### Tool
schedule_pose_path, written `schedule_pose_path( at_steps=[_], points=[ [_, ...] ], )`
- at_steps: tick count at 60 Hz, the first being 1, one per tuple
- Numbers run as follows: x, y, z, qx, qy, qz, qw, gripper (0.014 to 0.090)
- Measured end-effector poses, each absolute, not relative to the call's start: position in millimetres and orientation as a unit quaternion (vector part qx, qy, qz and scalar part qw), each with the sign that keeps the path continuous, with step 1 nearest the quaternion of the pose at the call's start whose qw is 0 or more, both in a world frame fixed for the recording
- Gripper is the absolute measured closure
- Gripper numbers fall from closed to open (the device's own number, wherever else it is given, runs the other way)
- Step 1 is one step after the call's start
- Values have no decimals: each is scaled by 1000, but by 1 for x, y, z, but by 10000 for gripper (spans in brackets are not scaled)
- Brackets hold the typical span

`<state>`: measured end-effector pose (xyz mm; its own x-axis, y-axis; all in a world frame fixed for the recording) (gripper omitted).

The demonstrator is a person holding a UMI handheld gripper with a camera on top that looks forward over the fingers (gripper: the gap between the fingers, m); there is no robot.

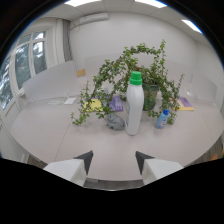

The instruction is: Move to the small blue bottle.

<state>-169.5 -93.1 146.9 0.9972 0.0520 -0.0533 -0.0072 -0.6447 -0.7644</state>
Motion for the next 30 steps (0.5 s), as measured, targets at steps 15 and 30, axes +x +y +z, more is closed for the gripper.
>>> schedule_pose_path(
  at_steps=[15,30],
  points=[
    [-136,-112,140,-905,-14,30,424,205],
    [-47,-135,119,-920,8,-8,391,208]
  ],
)
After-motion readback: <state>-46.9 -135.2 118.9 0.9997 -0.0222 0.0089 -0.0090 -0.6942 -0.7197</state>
